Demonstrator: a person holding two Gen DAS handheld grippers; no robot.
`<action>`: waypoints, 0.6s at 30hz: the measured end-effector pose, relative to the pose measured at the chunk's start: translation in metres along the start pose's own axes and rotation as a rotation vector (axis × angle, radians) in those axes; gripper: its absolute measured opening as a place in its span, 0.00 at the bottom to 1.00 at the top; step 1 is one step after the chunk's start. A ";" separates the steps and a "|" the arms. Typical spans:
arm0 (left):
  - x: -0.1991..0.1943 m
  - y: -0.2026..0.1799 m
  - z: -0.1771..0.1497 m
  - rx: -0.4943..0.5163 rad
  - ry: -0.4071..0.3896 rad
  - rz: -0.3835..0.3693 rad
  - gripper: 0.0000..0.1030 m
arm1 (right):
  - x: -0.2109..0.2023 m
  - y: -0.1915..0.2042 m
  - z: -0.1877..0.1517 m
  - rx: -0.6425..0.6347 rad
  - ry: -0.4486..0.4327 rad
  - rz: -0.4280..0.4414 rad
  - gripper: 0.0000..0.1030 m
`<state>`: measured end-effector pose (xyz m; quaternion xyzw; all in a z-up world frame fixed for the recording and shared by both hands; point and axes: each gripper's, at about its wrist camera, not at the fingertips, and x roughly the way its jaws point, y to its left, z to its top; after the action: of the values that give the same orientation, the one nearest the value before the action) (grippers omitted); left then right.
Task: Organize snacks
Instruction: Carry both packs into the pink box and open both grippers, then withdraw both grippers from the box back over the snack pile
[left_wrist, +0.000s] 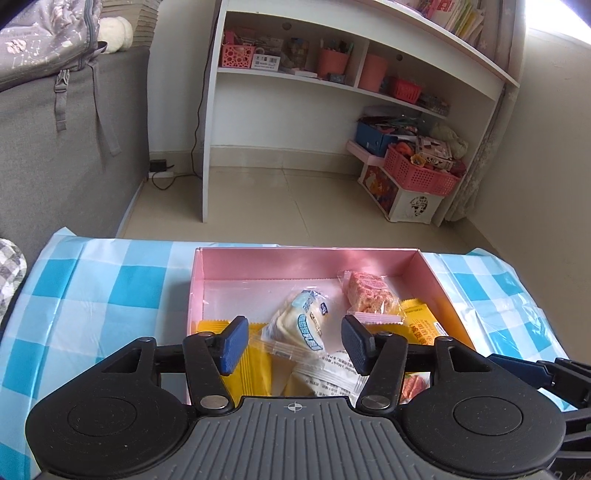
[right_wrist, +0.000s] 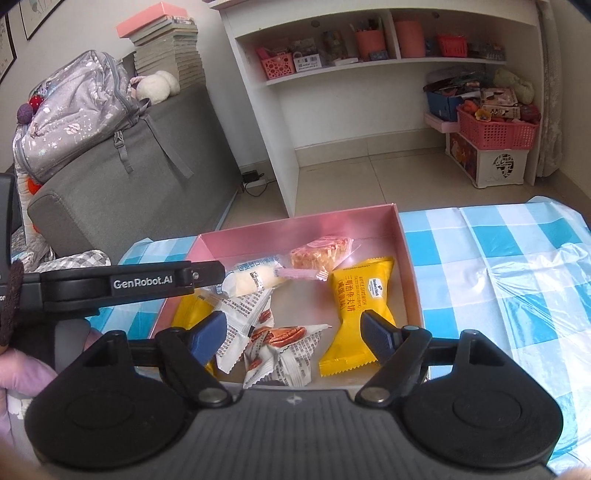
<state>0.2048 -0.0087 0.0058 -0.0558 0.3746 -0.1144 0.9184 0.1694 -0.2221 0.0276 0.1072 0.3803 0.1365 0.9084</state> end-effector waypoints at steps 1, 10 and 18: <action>-0.004 0.000 -0.002 0.001 0.002 0.001 0.58 | -0.002 0.000 0.000 -0.006 0.003 -0.002 0.78; -0.035 0.000 -0.023 0.004 0.026 0.013 0.70 | -0.021 -0.007 -0.004 -0.056 0.032 -0.013 0.82; -0.064 -0.003 -0.046 0.009 0.057 0.007 0.82 | -0.035 -0.012 -0.012 -0.064 0.065 -0.036 0.87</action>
<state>0.1277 0.0037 0.0174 -0.0468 0.4003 -0.1144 0.9080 0.1396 -0.2436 0.0389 0.0671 0.4068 0.1357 0.9009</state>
